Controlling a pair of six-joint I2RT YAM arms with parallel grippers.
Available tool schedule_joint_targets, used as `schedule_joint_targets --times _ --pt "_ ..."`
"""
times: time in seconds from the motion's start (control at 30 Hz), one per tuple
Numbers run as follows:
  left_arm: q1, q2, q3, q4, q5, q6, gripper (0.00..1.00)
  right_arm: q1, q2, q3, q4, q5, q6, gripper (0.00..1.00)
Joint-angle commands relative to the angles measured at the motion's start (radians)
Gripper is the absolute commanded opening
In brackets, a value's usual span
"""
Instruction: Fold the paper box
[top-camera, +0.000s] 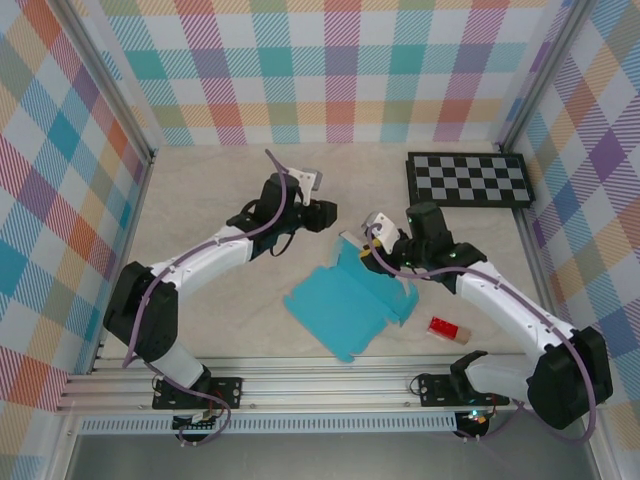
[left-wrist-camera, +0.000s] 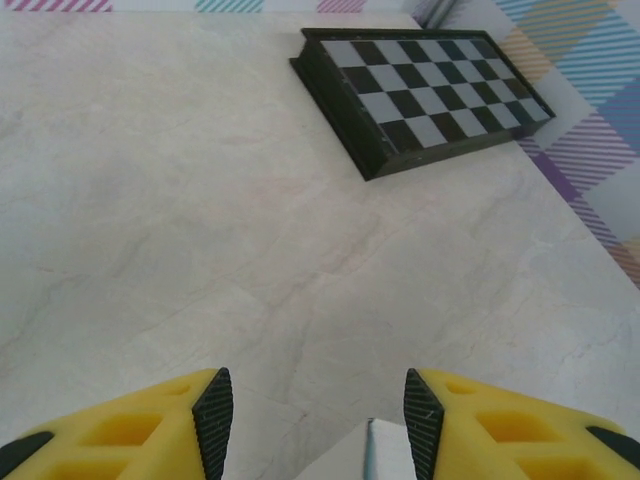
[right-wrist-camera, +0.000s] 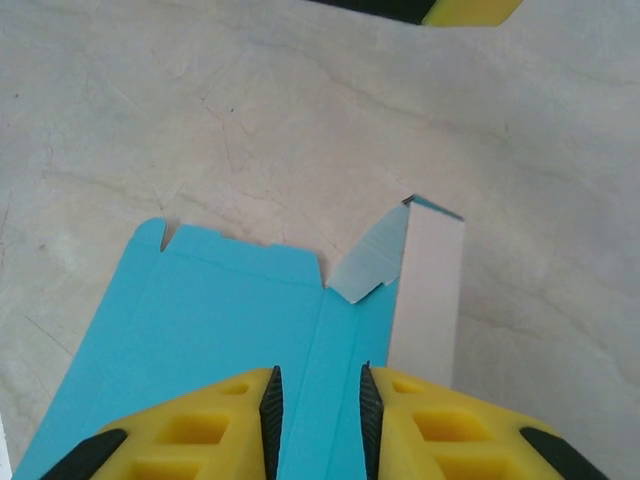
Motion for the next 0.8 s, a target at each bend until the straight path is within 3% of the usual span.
schedule_joint_targets --times 0.0,0.13,0.2,0.33,0.47,0.57,0.77 --pt "0.000 -0.009 0.063 -0.105 0.124 0.251 0.53 -0.005 -0.064 0.079 -0.095 0.050 -0.006 0.32" --pt "0.000 -0.040 0.082 -0.148 0.299 0.647 0.55 -0.030 -0.158 0.106 -0.136 0.139 0.025 0.40" --pt "0.003 -0.027 0.106 -0.194 0.288 0.734 0.56 -0.038 -0.192 0.113 -0.168 0.188 0.049 0.40" --pt "0.020 0.029 0.085 -0.225 0.245 0.514 0.54 -0.038 -0.262 0.089 -0.210 0.266 0.103 0.40" --pt "-0.008 -0.010 -0.223 0.128 0.222 0.333 0.56 -0.039 -0.338 0.031 -0.189 0.271 0.131 0.41" --pt "-0.021 0.002 -0.324 0.294 0.142 0.276 0.56 -0.038 -0.348 0.014 -0.188 0.237 0.144 0.41" --pt "-0.024 0.086 -0.335 0.385 0.099 0.274 0.54 -0.039 -0.352 -0.021 -0.163 0.204 0.164 0.41"
